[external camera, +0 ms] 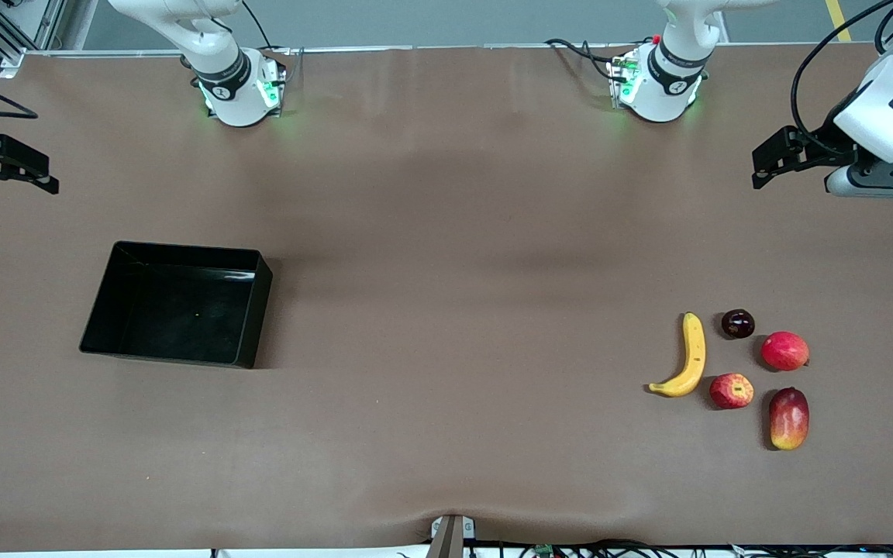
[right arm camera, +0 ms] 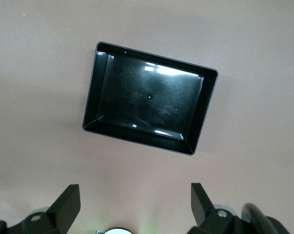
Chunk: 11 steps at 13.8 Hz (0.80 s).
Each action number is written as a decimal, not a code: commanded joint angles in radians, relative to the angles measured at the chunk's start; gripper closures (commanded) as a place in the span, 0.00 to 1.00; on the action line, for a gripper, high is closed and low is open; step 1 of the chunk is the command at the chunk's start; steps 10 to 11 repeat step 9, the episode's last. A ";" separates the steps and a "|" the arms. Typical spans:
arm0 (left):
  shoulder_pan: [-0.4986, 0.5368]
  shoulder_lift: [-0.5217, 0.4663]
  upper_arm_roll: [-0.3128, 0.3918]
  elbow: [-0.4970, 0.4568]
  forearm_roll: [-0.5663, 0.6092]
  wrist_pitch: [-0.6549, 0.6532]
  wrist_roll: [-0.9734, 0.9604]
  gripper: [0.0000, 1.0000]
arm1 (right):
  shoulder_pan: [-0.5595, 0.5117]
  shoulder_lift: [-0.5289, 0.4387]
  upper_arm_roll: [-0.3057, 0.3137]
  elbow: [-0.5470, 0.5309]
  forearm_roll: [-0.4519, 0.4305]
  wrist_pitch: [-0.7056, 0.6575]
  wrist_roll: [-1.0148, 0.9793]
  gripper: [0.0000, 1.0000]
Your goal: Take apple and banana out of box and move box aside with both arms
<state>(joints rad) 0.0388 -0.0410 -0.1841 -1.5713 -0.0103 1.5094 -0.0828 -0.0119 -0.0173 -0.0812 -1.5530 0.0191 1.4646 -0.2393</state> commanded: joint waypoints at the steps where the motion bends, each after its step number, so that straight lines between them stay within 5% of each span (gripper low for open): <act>1: 0.018 -0.019 -0.017 -0.004 0.032 0.002 -0.003 0.00 | -0.034 -0.015 0.001 0.004 0.051 0.009 -0.012 0.00; 11: 0.018 -0.019 -0.020 0.008 0.061 0.009 -0.051 0.00 | -0.016 -0.016 0.012 0.021 0.007 0.029 -0.009 0.00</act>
